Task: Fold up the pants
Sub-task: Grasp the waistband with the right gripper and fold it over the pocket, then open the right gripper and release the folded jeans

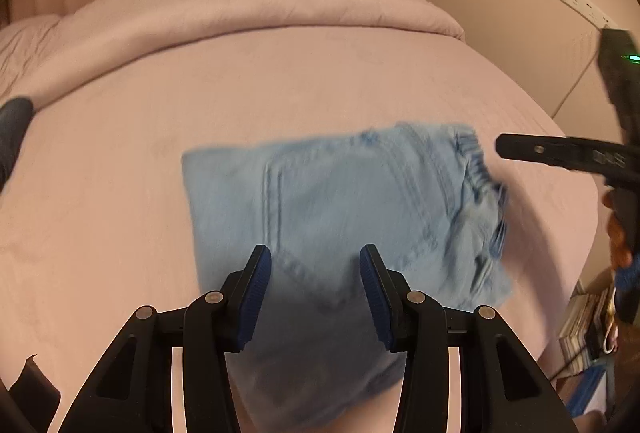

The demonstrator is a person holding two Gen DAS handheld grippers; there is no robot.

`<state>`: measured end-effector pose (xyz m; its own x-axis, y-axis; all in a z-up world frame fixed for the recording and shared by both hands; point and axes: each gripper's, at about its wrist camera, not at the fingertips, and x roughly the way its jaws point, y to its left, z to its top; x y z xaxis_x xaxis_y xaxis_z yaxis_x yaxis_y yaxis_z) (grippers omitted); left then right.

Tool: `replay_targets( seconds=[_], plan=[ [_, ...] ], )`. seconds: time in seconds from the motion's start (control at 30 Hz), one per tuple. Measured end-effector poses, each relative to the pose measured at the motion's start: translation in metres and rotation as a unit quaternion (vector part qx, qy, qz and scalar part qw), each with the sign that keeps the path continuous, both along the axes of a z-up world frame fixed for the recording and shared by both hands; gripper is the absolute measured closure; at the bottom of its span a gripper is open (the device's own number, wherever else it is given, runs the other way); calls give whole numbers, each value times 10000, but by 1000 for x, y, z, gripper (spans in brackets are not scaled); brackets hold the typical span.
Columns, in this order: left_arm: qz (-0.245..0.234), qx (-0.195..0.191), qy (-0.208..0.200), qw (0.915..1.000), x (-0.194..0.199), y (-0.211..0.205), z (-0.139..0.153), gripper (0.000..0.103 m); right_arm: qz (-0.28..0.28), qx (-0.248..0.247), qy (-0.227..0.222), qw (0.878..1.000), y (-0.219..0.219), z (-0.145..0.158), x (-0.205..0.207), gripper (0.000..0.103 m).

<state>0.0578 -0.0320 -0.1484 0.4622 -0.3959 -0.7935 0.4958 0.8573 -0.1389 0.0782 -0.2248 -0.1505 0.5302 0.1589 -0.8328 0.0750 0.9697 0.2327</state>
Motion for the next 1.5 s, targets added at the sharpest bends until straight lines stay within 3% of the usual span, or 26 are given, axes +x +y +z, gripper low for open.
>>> replay_targets(
  seconds=[0.1, 0.13, 0.17, 0.3, 0.4, 0.57, 0.7, 0.77, 0.83, 1.0, 1.27, 1.5],
  plan=[
    [-121, 71, -204, 9997, 11, -18, 5, 58, 475, 116, -493, 9976, 11, 19, -7, 55],
    [-180, 99, -219, 9995, 14, -24, 5, 58, 691, 197, -552, 9959, 16, 20, -7, 64],
    [-239, 153, -226, 9993, 18, -32, 3, 58, 857, 211, -503, 9948, 22, 17, -5, 72],
    [-439, 547, -208, 9973, 33, -58, -14, 58, 1202, -114, -139, 9926, 40, -9, -3, 76],
    [-538, 778, -124, 9954, 38, -68, -25, 58, 1232, -521, 163, 9909, 44, -33, -11, 76],
    [-563, 875, 28, 9946, 41, -71, -28, 58, 1145, -424, 270, 9922, 31, -46, -15, 76],
    [-558, 865, -122, 9946, 39, -68, -20, 58, 1239, -421, 248, 9911, 30, -37, -13, 75],
    [-537, 923, -214, 9940, 30, -62, -16, 58, 1210, -172, 185, 9923, 27, -26, -17, 72],
    [-507, 942, -311, 9938, 21, -56, -12, 58, 1147, 99, -32, 9933, 22, -12, -19, 71],
    [-395, 1130, -415, 9919, -8, -43, -11, 58, 958, 40, -469, 9943, 24, 7, -12, 68],
    [-265, 1300, -361, 9905, -31, -29, -17, 57, 884, -280, -497, 9945, 51, -5, 27, 68],
    [-214, 1273, -321, 9911, -30, -27, -23, 54, 656, -521, -54, 9965, 45, -25, 48, 68]
  ],
)
